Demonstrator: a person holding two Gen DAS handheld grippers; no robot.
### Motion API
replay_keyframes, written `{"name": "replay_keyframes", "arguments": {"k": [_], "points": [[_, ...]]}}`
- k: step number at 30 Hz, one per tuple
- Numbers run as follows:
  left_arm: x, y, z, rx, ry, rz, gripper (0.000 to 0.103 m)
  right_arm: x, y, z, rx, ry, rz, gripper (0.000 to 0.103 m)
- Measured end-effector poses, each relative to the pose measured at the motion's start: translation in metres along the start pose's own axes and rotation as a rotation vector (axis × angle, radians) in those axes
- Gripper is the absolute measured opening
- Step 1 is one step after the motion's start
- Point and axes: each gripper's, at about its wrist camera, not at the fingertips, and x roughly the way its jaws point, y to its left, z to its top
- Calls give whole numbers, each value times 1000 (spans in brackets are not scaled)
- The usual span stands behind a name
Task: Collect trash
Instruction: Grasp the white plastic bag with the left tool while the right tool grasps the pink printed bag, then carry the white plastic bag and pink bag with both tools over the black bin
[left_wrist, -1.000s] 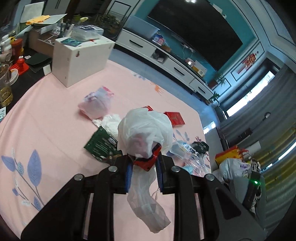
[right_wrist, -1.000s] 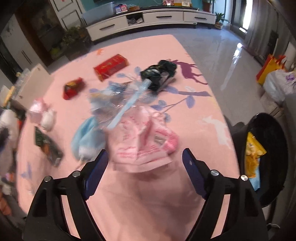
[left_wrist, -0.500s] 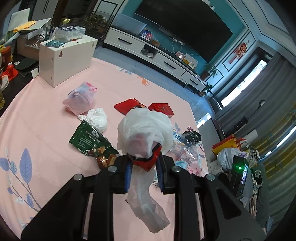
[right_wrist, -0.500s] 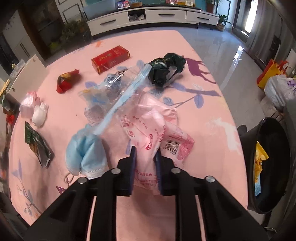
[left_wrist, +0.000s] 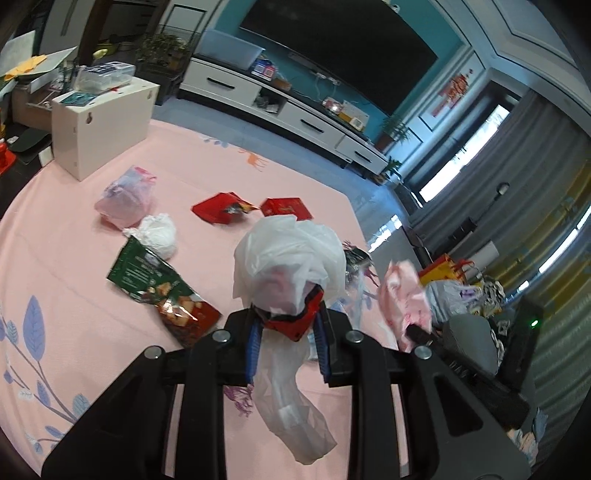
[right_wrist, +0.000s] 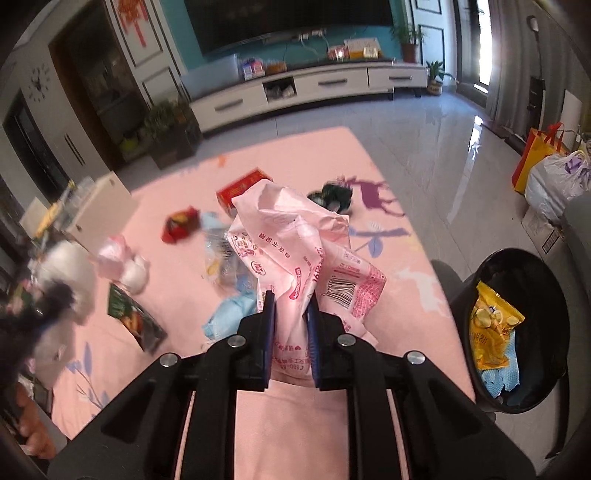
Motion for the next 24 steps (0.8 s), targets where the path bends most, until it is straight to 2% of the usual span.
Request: {"name": "replay_keyframes", "arguments": {"k": [10, 24], "points": [[6, -29, -13, 75, 20, -45, 26, -49, -25, 4, 79, -132, 20, 17], [19, -73, -34, 198, 25, -67, 26, -82, -60, 4, 189, -233, -28, 17]]}}
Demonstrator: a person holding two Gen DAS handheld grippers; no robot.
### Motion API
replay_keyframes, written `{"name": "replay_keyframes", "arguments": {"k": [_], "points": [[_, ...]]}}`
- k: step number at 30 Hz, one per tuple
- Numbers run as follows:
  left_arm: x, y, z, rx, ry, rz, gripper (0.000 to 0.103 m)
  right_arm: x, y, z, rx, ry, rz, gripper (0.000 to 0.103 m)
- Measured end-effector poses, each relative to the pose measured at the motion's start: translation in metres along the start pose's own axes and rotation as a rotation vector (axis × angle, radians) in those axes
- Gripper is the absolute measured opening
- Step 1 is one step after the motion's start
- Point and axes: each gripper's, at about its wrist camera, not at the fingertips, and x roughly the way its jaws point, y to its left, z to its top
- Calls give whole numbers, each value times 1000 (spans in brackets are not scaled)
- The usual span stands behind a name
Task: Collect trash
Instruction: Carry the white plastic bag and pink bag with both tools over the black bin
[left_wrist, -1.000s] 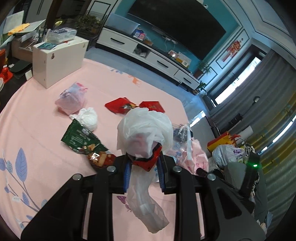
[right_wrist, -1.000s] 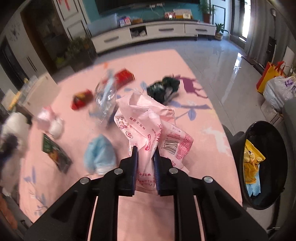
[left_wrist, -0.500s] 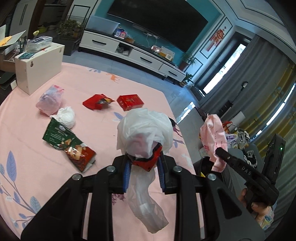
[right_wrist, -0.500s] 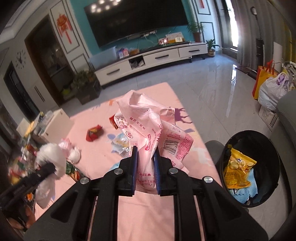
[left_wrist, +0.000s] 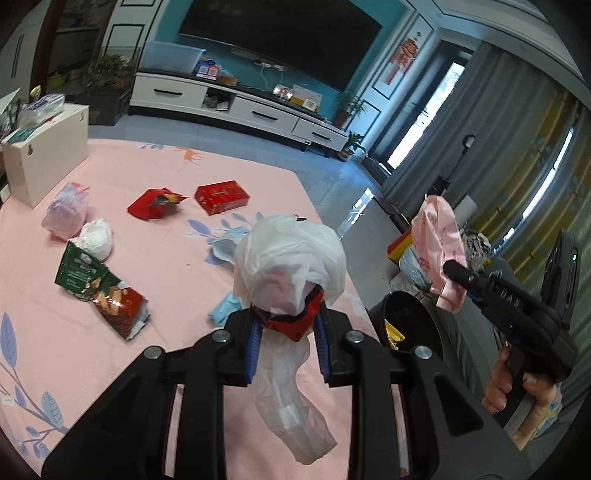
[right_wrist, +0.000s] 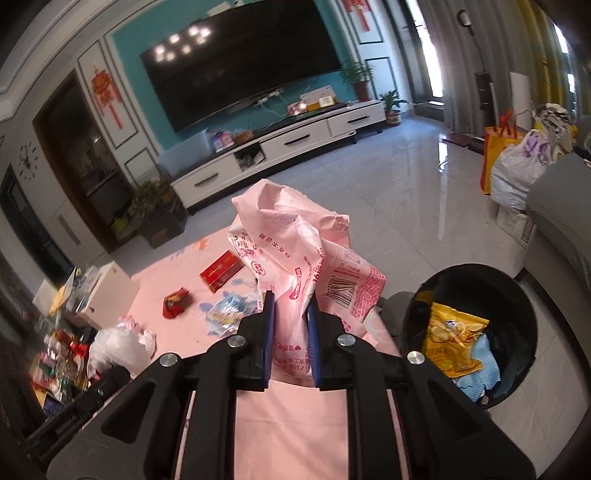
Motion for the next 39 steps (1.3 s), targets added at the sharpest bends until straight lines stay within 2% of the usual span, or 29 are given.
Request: {"name": "replay_keyframes", "arguments": {"k": [6, 13, 18, 21, 25, 33, 39], "points": [[16, -36, -9, 98, 17, 12, 26, -21, -21, 6, 47, -65, -23, 17], [46, -101, -32, 285, 55, -15, 26, -46, -58, 8, 127, -138, -99, 17], [72, -132, -44, 287, 98, -98, 26, -58, -85, 7, 181, -160, -157, 17], [89, -151, -53, 319, 122, -115, 26, -61, -102, 4, 214, -163, -202, 17], [111, -178, -61, 360, 144, -126, 26, -61, -129, -4, 281, -149, -226, 18], [154, -218, -76, 411, 200, -147, 26, -40, -173, -17, 397, -59, -298, 18], [190, -237, -91, 428, 274, -141, 26, -26, -208, -31, 486, 11, -325, 18]]}}
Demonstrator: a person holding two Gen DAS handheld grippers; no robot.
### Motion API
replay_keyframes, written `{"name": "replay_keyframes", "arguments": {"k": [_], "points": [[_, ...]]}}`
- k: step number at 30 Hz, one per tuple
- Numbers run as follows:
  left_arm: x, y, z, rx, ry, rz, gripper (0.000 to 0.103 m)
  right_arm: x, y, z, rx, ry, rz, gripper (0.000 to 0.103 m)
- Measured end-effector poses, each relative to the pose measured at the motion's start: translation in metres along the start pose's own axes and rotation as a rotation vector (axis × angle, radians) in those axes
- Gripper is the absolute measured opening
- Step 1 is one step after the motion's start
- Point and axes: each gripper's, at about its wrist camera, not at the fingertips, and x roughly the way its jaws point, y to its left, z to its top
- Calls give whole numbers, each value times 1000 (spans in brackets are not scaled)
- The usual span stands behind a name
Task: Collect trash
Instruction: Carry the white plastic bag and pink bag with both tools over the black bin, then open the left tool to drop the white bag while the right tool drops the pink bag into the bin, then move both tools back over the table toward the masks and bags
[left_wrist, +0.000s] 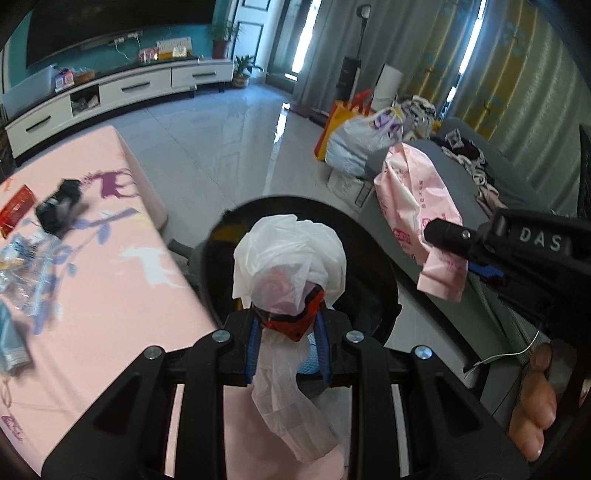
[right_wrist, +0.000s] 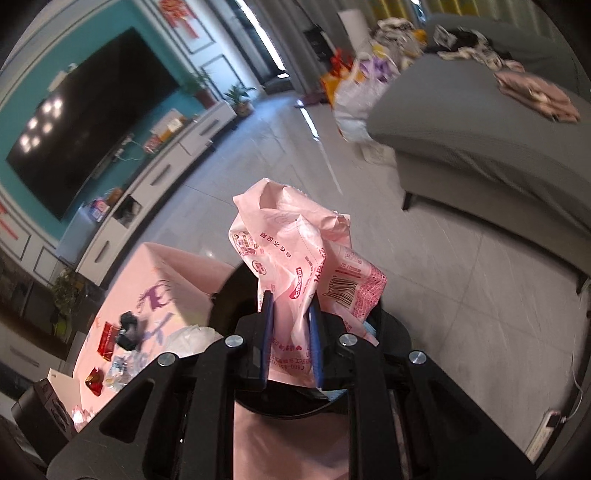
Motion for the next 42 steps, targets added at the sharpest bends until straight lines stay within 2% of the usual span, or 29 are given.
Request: {"name": "replay_keyframes", "arguments": {"k": [4, 10, 16, 19, 20, 23, 26, 29, 35, 42], "points": [[22, -8, 2, 5, 42, -4, 26, 13, -17, 2, 46, 37, -18, 18], [42, -16, 1, 10, 76, -9, 28, 27, -23, 2, 70, 80, -18, 19], [45, -18, 2, 27, 67, 3, 36, 35, -19, 2, 58, 103, -2, 21], [43, -18, 2, 19, 64, -2, 50, 36, -19, 3, 59, 106, 10, 28], [43, -18, 3, 17, 59, -3, 57, 36, -18, 3, 56, 105, 15, 32], [34, -16, 4, 22, 34, -8, 70, 32, -15, 4, 49, 88, 30, 48], [22, -11, 5, 23, 19, -10, 80, 23, -12, 5, 54, 60, 54, 60], [5, -1, 6, 16, -6, 2, 88, 15, -5, 6, 44, 38, 69, 67], [-46, 39, 6, -55, -89, 70, 99, -4, 22, 5, -16, -11, 94, 80], [-112, 99, -6, -130, -165, 231, 100, -26, 72, -8, -106, -65, 171, 96]]}}
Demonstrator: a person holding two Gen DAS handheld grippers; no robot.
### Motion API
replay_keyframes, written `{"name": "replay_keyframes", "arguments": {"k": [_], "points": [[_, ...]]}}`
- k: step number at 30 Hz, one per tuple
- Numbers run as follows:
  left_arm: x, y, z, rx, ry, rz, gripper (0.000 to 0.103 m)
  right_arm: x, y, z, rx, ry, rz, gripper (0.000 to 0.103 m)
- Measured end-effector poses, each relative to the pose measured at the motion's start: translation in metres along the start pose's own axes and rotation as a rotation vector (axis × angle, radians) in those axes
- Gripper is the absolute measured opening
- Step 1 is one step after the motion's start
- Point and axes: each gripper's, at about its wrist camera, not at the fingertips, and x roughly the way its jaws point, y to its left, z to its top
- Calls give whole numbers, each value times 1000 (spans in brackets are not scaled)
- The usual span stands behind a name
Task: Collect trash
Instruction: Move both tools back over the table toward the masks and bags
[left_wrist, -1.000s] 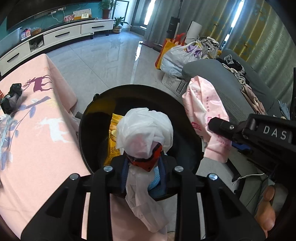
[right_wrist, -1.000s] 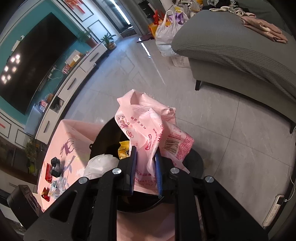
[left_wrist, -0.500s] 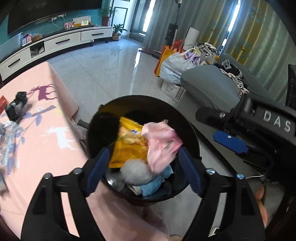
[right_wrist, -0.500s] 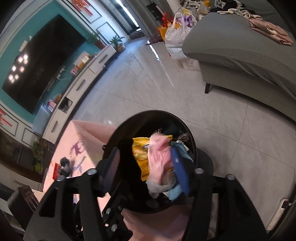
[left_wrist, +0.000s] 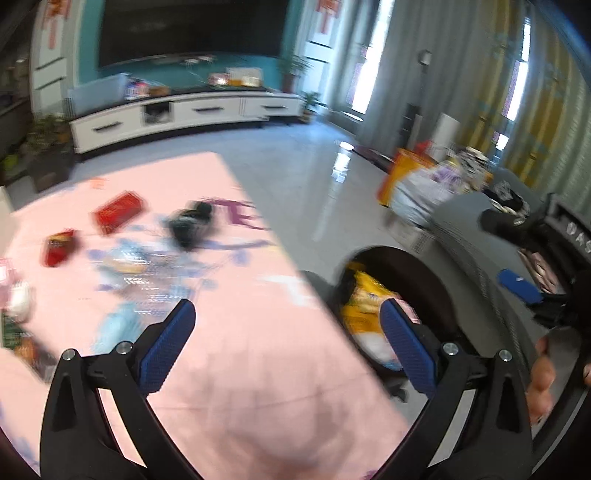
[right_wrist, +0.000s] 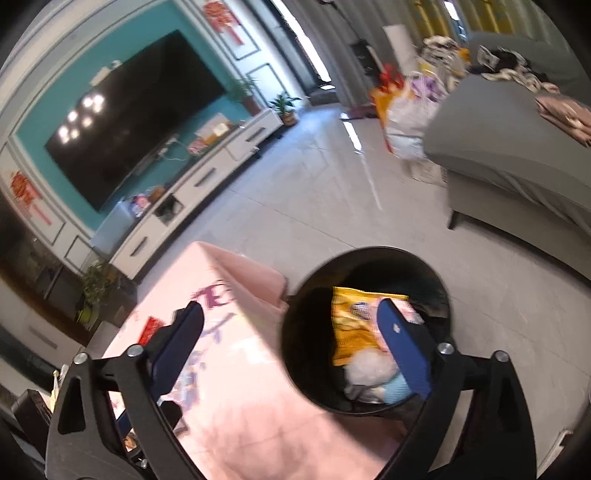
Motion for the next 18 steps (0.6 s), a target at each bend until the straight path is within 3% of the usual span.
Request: {"name": "replay_keyframes", "arguments": {"k": [5, 10, 15, 18], "points": [[-42, 60, 0, -58, -43, 118, 100, -7, 53, -10, -96, -28, 65, 100], [-74, 121, -11, -135, -52, 189, 100, -12, 107, -28, -250, -56, 76, 100], [-86, 185, -31, -310, -83, 232, 100, -4, 154, -53, -351, -72, 84, 100], [-83, 212, -36, -325, -77, 284, 100, 13, 181, -75, -410, -73, 87, 100]]}}
